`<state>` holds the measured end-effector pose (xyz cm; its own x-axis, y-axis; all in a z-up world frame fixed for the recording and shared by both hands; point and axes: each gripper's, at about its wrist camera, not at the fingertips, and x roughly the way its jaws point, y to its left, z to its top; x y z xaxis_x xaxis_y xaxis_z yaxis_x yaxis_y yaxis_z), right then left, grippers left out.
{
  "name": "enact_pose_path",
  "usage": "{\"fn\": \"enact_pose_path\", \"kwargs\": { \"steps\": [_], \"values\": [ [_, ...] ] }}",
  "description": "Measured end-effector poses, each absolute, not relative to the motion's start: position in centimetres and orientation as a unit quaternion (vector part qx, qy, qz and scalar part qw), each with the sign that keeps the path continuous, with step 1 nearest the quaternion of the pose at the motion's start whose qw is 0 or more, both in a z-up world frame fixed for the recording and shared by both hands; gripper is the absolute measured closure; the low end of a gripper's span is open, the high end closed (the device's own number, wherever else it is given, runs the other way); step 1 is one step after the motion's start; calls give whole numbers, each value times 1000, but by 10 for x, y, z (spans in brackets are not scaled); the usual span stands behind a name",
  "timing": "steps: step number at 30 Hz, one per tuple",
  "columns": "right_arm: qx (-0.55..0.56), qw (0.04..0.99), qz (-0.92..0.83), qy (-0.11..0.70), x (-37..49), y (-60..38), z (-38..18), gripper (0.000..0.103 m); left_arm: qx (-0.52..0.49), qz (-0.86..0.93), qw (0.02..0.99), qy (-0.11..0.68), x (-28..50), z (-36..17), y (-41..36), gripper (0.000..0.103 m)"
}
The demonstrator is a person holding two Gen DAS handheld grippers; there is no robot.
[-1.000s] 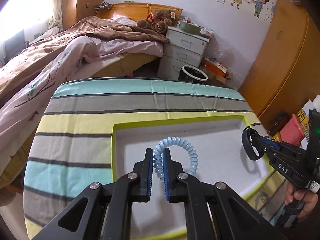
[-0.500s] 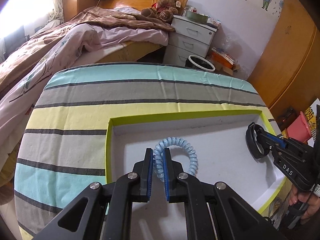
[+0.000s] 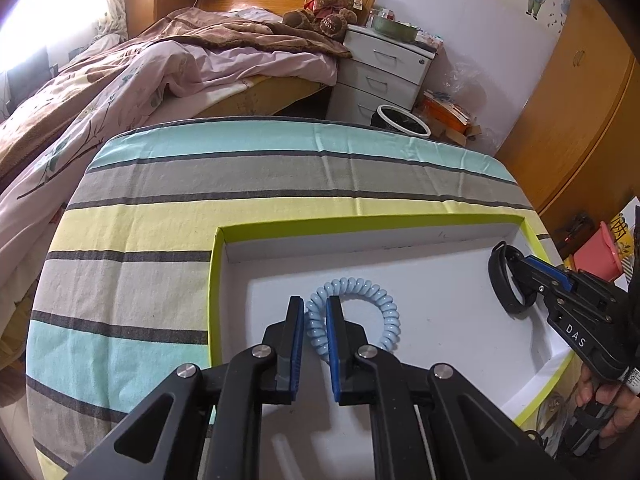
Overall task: Organize jewelry
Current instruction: 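Carry the black band and blue coil into the green box, opening both grippers, then grasp the grey coiled cord with the right gripper while the left grasps the gold ring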
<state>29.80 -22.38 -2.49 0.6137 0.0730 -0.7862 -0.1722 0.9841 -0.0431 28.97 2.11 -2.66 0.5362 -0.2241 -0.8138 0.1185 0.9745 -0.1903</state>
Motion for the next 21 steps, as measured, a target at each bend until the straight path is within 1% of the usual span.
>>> {"fn": "enact_pose_path", "kwargs": {
  "steps": [1, 3, 5, 6, 12, 14, 15, 16, 19, 21],
  "values": [
    [-56, 897, 69, 432, 297, -224, -24, 90, -57, -98, 876, 469, 289, -25, 22, 89],
    [-55, 900, 69, 427, 295, -225, -20, 87, -62, -104, 879, 460, 283, -19, 22, 78],
    [-50, 903, 71, 420, 290, -226, -17, 86, -62, -111, 882, 454, 277, -13, 21, 70],
    [-46, 906, 71, 415, 286, -228, -14, 86, -62, -112, 883, 451, 274, -9, 21, 68],
    [-25, 915, 74, 397, 264, -237, 4, 84, -70, -120, 893, 429, 246, 12, 21, 68],
    [-19, 917, 80, 389, 251, -241, 10, 75, -75, -120, 895, 423, 234, 18, 24, 68],
    [-18, 918, 82, 386, 245, -242, 12, 68, -78, -120, 897, 419, 226, 21, 26, 68],
    [-17, 919, 84, 384, 240, -243, 14, 67, -79, -120, 897, 417, 221, 22, 27, 68],
    [-13, 922, 79, 379, 223, -249, 18, 67, -87, -118, 900, 411, 200, 26, 34, 66],
    [-3, 921, 85, 379, 211, -254, 19, 67, -93, -118, 901, 408, 185, 28, 39, 63]
  ]
}}
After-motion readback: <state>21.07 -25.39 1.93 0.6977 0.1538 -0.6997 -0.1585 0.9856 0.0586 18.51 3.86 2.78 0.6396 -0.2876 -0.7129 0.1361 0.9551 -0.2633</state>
